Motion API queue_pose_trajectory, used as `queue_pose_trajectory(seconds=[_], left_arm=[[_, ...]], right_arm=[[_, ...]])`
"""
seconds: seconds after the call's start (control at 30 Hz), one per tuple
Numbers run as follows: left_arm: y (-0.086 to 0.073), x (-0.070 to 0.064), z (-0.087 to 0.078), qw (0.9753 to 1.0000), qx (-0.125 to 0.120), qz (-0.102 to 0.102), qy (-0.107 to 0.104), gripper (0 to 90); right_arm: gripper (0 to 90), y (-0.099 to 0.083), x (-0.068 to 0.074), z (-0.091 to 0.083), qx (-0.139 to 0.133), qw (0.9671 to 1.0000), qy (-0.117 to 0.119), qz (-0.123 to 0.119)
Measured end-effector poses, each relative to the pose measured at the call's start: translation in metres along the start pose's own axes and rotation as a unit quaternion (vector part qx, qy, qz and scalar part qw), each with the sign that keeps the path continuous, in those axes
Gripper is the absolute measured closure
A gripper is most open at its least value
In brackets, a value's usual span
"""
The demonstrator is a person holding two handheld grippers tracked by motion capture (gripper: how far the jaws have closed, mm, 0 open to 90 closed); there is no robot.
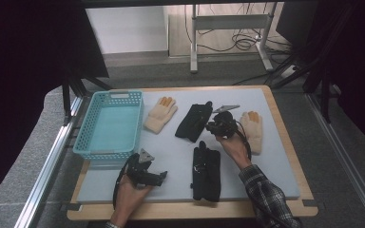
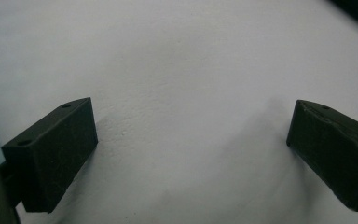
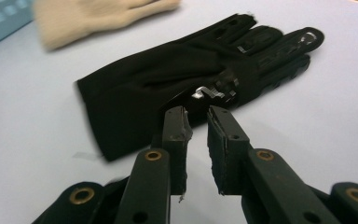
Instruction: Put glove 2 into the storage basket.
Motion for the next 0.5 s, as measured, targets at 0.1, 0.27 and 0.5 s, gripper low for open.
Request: queue_pose_trajectory(seconds=[0.1,0.27,0.5], left_arm=[[0.0,0.0,0.0,1.0,0.0,0.0,0.0,1.9],[0.0,0.0,0.0,1.0,0.0,-0.002,0.0,1.9],[0.0,0.0,0.0,1.0,0.0,-0.002,0.0,1.9]], right_arm=[[73.3,0.003,-0.007,0.014,0.002,0.9999,-0.009,0.012],[54.1,0.004,-0.015,0.038,0.002,0.999,-0.032,0.032],[52.9,-0.004,-0.017,0.06,0.026,0.9979,-0.046,0.036]])
Point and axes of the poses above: each handheld gripper's, and its own axes: z roughly forward along the jaws, y roughly out of its top, x roughly to its left, the point moved 10 cm from there along z, roughly forward along the jaws, and after that the axes turned 5 degrees about -x, right-handed, at the moved point
